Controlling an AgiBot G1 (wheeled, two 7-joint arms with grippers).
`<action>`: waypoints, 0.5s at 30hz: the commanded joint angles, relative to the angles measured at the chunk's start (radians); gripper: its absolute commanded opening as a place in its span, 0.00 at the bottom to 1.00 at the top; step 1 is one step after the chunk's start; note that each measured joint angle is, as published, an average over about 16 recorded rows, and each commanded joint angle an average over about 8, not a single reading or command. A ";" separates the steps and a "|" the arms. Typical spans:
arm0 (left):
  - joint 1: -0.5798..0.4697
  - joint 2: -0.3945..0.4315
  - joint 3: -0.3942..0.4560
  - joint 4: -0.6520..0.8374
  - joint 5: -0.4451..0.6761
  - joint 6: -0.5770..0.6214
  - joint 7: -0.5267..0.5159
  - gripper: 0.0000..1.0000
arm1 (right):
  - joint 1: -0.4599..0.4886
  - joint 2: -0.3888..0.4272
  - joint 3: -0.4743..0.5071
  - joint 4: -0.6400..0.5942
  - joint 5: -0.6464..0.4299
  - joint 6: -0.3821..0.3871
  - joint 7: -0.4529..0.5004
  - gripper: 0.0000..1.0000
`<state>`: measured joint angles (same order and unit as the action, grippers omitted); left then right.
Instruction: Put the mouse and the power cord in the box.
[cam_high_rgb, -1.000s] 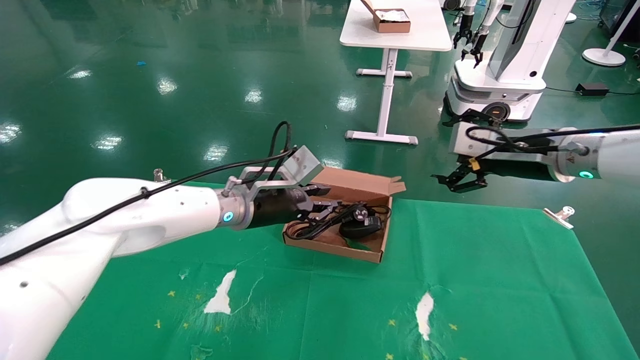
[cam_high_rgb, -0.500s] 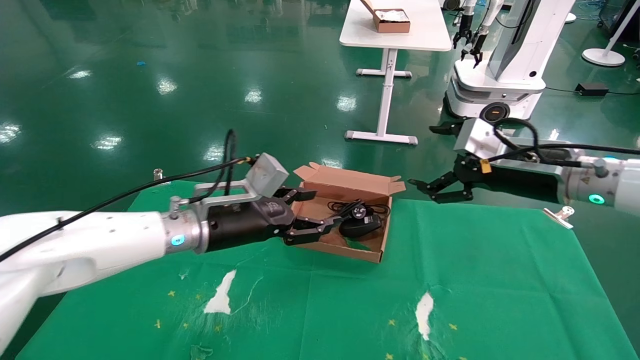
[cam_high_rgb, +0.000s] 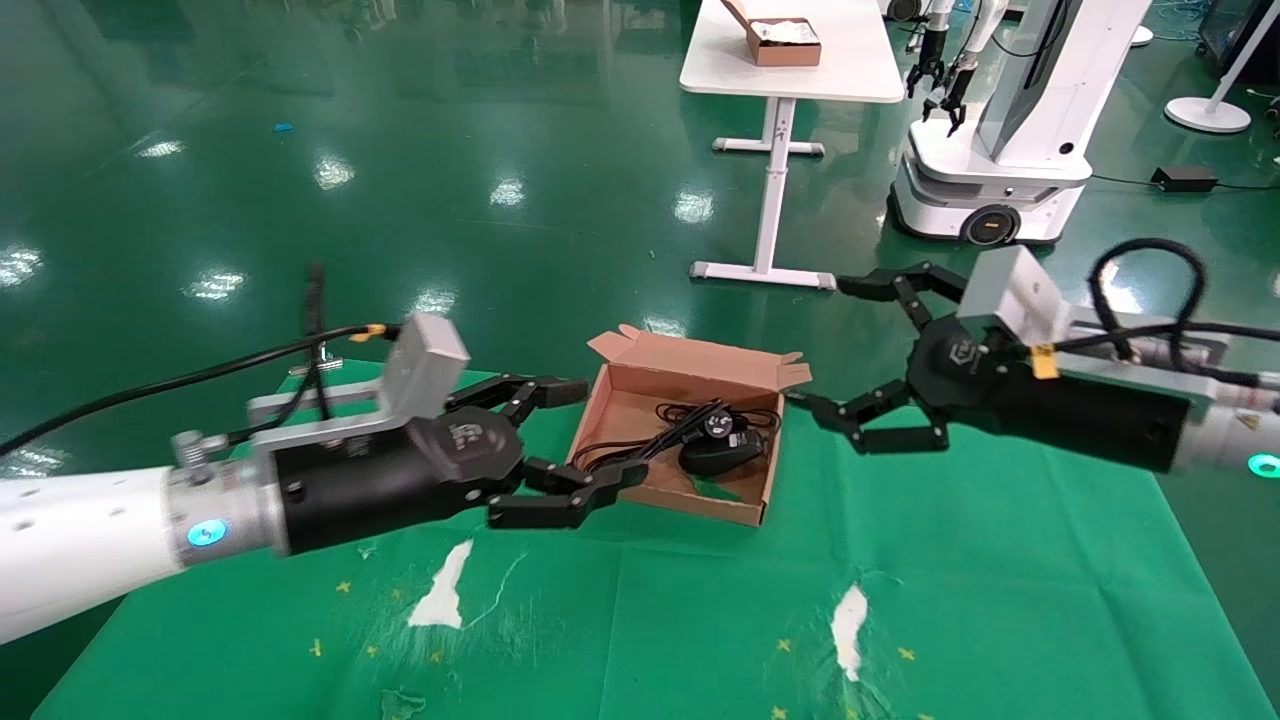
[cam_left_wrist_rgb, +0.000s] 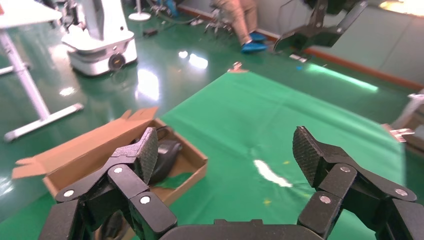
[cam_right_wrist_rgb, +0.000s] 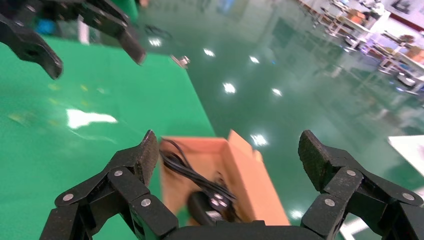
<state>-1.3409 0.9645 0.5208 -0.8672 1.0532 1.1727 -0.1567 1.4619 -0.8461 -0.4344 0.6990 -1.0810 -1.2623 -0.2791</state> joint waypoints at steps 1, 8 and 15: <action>0.019 -0.025 -0.017 -0.030 -0.023 0.023 -0.002 1.00 | -0.027 0.016 0.011 0.041 0.025 -0.016 0.033 1.00; 0.088 -0.116 -0.079 -0.137 -0.106 0.106 -0.010 1.00 | -0.124 0.075 0.050 0.188 0.112 -0.075 0.150 1.00; 0.156 -0.207 -0.141 -0.244 -0.189 0.189 -0.018 1.00 | -0.221 0.134 0.088 0.334 0.200 -0.133 0.266 1.00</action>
<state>-1.1847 0.7574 0.3794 -1.1116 0.8641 1.3620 -0.1748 1.2406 -0.7119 -0.3460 1.0332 -0.8809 -1.3956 -0.0125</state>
